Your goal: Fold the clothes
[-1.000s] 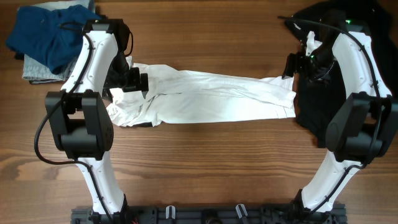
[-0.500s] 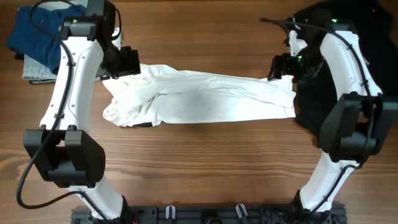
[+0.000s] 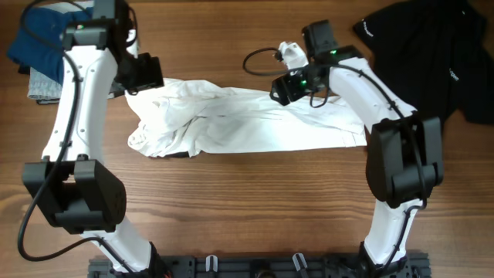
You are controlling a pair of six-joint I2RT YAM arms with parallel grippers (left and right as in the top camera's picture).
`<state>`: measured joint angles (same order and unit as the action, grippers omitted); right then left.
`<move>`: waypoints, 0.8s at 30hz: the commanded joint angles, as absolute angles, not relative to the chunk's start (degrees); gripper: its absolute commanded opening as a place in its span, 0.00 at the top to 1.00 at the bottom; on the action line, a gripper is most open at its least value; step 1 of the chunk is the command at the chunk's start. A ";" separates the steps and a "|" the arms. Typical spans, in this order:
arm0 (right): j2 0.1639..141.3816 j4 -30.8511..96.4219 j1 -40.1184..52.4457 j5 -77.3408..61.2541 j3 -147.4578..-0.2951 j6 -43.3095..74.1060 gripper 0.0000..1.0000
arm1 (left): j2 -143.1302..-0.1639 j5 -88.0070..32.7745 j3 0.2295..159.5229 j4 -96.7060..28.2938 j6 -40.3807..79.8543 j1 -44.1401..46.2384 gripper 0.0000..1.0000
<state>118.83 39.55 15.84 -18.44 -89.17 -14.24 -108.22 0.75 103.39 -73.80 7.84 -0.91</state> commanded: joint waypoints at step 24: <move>115.22 48.10 18.70 -21.06 -88.16 -11.57 0.96 | -108.99 1.37 103.37 -73.65 7.97 -3.33 0.18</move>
<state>121.10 45.89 18.68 -19.51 -88.42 -12.43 -108.22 0.97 103.39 -73.69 7.84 -3.11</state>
